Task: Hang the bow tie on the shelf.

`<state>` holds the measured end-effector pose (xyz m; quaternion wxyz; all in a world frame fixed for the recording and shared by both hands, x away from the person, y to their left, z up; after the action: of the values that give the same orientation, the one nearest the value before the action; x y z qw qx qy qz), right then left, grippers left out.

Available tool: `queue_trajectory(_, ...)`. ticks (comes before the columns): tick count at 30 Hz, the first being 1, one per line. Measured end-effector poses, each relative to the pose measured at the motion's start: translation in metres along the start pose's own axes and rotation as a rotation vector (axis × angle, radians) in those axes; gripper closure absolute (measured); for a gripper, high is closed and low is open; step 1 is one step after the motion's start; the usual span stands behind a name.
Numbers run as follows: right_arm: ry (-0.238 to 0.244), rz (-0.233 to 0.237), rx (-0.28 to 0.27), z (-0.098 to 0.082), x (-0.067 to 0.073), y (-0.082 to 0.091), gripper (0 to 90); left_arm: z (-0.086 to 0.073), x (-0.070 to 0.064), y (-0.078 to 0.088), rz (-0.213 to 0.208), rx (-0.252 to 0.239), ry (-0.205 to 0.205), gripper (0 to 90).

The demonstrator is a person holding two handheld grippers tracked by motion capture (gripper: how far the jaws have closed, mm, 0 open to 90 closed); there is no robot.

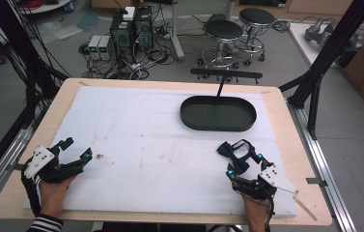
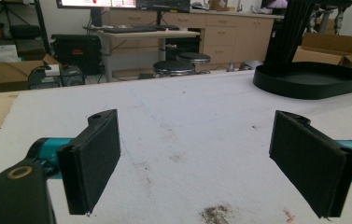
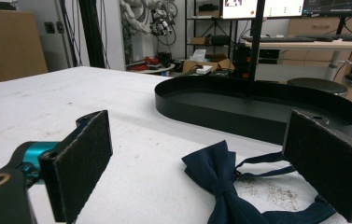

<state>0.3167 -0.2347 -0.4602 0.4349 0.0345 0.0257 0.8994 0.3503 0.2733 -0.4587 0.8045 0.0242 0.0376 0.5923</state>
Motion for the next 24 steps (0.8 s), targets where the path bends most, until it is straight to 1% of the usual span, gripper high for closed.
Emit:
queue_trajectory(3,-0.002,0.003,-0.001,-0.0001,0.0009,0.0004,7.3,-0.0001,0.0010,-0.0001,0.001,0.004,0.007,17.0)
queue_trajectory(10,-0.012,0.011,-0.008,0.0003,0.0008,0.0009,7.3,0.0001,0.0009,0.0001,-0.001,0.001,0.007,16.8)
queue_trajectory(11,-0.002,0.012,-0.007,0.0004,0.0006,0.0007,7.3,0.0002,0.0008,-0.0001,0.000,0.000,0.011,16.8)
queue_trajectory(12,-0.006,0.012,-0.007,0.0003,0.0012,0.0008,7.3,0.0001,0.0012,-0.0001,0.000,0.002,0.010,16.8)
queue_trajectory(16,0.008,0.018,-0.008,0.0006,0.0016,0.0005,7.2,0.0003,0.0009,0.0001,0.000,-0.001,0.009,16.8)
queue_trajectory(21,0.013,0.035,0.007,-0.0002,0.0037,-0.0008,7.2,0.0002,0.0015,-0.0001,0.003,0.001,0.014,16.8)
queue_trajectory(23,0.020,0.037,0.015,-0.0003,0.0035,-0.0020,7.2,0.0003,0.0012,0.0002,0.000,-0.001,0.010,16.8)
queue_trajectory(24,0.014,0.042,0.025,-0.0010,0.0045,-0.0024,7.3,0.0003,0.0012,0.0002,0.000,-0.001,0.010,16.8)
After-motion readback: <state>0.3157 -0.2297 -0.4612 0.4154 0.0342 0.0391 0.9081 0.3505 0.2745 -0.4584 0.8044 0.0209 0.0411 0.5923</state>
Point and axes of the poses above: each handheld gripper's, and its own axes: y roughly backward along the jaws, z roughly out of its top, x roughly to its left, the point moved 9 cm from there along -y, roughly forward along the jaws, and after that the axes turned 10 degrees about z, right-handed, at the moved point
